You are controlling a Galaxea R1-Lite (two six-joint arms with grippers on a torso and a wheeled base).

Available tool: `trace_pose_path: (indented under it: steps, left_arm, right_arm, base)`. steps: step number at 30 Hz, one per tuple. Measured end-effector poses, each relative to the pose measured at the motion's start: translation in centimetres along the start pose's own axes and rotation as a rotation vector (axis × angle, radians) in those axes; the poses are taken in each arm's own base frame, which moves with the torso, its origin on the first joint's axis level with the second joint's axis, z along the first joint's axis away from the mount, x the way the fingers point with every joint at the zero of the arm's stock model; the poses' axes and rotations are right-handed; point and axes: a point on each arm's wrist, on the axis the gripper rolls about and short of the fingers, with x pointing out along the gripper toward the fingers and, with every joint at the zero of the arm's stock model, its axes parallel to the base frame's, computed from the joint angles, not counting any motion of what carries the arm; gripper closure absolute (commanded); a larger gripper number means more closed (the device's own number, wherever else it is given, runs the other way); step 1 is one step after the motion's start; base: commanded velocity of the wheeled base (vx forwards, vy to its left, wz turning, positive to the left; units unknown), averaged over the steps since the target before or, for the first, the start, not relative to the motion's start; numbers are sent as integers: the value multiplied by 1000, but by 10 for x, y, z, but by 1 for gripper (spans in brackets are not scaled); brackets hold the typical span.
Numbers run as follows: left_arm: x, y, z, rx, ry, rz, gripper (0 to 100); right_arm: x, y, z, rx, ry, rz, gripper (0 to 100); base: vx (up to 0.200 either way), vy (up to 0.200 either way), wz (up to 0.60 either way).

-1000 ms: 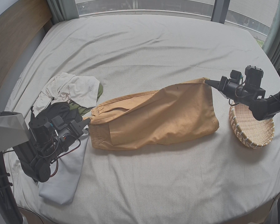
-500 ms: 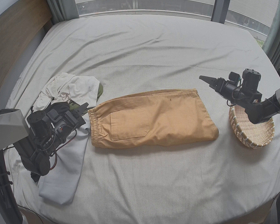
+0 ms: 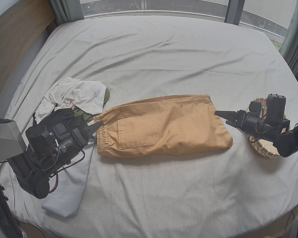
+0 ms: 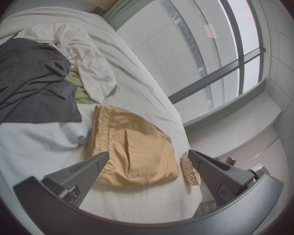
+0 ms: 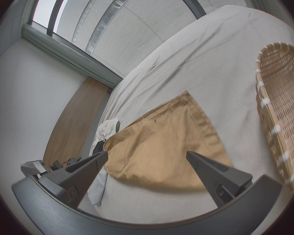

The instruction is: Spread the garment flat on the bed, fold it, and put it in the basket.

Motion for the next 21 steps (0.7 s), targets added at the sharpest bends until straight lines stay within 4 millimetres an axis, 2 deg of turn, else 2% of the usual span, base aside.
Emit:
trace_pose_path:
  steps: [5, 8, 15, 21]
  left_arm:
    - [-12, -13, -5, 26, 44, -43, 0]
    - [-15, -17, -6, 37, 49, -50, 0]
    - [-18, -20, -6, 66, 46, -57, 0]
    - [-19, -20, -5, 66, 43, -55, 0]
  right_arm:
    - [-20, 13, -15, 2, 23, -1, 0]
    - [-26, 18, -17, -2, 24, 6, 0]
    - [-31, 21, -21, 17, 32, 16, 0]
    - [-27, 14, -37, 49, 74, 1, 0]
  base:
    - [0, 0, 0]
    - [0, 0, 0]
    - [0, 0, 0]
    - [0, 0, 0]
